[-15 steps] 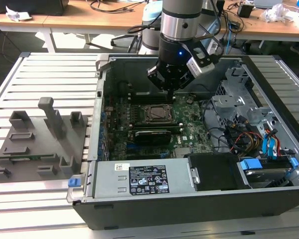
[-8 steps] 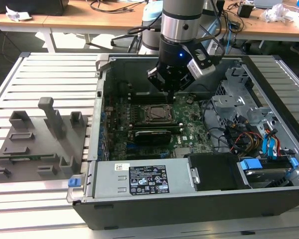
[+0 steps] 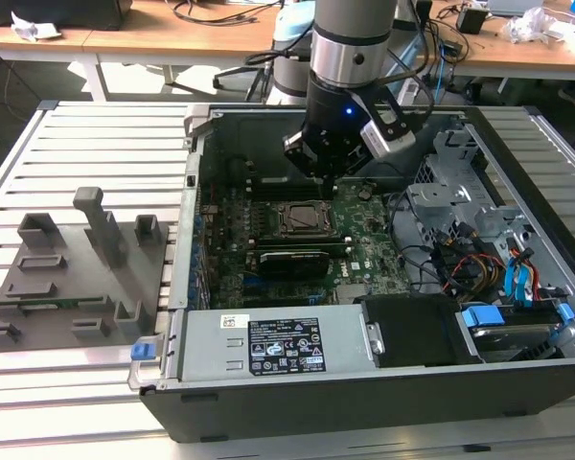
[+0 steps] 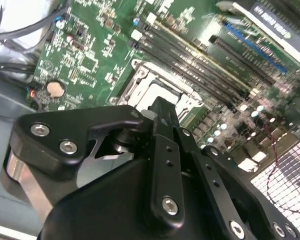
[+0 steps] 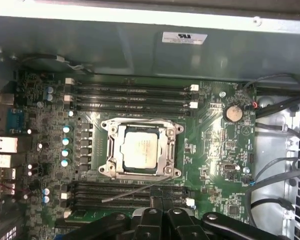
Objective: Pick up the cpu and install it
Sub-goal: 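Install the second cpu locking lever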
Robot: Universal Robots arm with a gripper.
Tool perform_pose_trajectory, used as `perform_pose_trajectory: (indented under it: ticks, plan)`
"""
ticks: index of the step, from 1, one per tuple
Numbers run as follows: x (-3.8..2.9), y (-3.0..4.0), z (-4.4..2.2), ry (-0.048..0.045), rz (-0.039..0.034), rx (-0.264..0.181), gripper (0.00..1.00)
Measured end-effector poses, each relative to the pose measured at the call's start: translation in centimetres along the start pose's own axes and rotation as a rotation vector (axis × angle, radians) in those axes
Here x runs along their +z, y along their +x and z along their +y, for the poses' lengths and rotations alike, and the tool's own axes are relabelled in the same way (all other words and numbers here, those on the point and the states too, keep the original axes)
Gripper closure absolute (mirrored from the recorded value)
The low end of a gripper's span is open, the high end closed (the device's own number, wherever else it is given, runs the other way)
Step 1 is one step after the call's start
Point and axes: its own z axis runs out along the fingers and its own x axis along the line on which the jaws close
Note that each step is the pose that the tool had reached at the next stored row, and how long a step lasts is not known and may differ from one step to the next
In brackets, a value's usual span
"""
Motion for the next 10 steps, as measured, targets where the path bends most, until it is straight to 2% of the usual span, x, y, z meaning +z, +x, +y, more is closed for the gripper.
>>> perform_pose_trajectory:
  ticks: [1, 2, 7, 9, 10]
  plan:
    - [-0.01, 0.04, -0.37, -0.0141, -0.0008, 0.000, 0.89]
    - [-0.02, 0.06, -0.64, -0.0193, -0.0011, 0.000, 0.89]
    - [0.03, 0.14, -1.91, -0.0318, -0.0017, 0.001, 0.89]
    - [0.30, 0.19, -2.73, -0.0403, -0.0022, 0.001, 0.89]
    - [0.42, 0.20, -2.93, -0.0415, -0.0023, 0.001, 0.89]
